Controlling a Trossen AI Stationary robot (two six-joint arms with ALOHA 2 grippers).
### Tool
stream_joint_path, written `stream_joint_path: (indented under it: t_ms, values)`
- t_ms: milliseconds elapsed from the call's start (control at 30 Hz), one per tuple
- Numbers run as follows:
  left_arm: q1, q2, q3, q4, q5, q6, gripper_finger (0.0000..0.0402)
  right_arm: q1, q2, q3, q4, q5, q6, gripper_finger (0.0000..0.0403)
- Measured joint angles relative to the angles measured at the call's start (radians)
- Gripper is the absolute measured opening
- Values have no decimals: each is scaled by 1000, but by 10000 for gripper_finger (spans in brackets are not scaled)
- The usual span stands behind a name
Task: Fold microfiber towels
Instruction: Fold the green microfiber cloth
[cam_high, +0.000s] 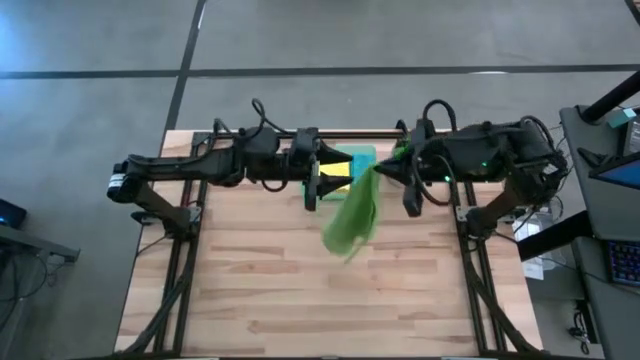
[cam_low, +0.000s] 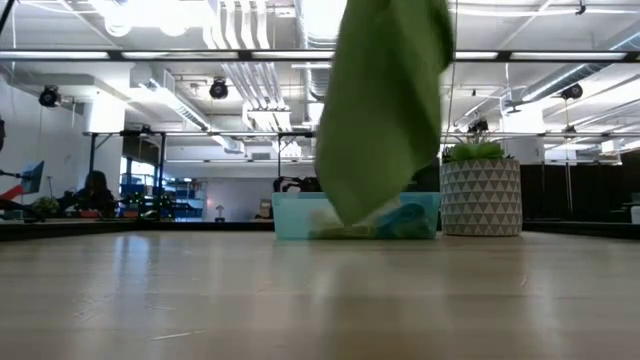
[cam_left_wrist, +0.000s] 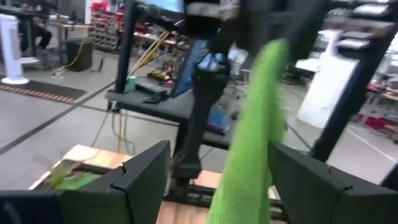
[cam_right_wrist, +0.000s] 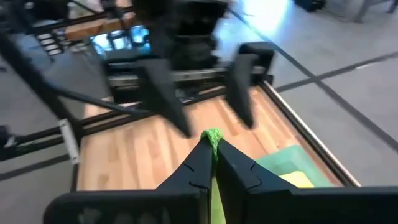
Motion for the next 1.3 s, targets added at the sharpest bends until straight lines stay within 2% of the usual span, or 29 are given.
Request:
stream_joint_path:
  t_ms: [367, 467, 567, 667, 833, 967, 1133, 1300]
  values:
    - [-137, 10, 39, 49, -347, 62, 253, -85, 24, -2, 20, 4, 46, 9]
    - [-184, 40, 40, 86, -501, 112, 251, -85, 27, -2, 27, 5, 46, 9]
    - [-231, 76, 51, 91, -706, 161, 236, -85, 38, -2, 34, 30, 46, 9]
    - [-263, 105, 59, 102, -828, 241, 212, -86, 48, -3, 38, 58, 45, 9]
    - [-289, 117, 63, 25, -858, 289, 185, -92, 49, -3, 61, 157, 6, 9]
    - [-302, 117, 63, -110, -862, 250, 178, -119, 50, -3, 87, 159, -6, 9]
    - [-301, 130, 24, -228, -865, 143, 177, -145, 50, -3, 127, 160, -15, 9]
    - [-301, 147, -50, -237, -864, -5, 177, -162, 49, -3, 166, 160, -37, 9]
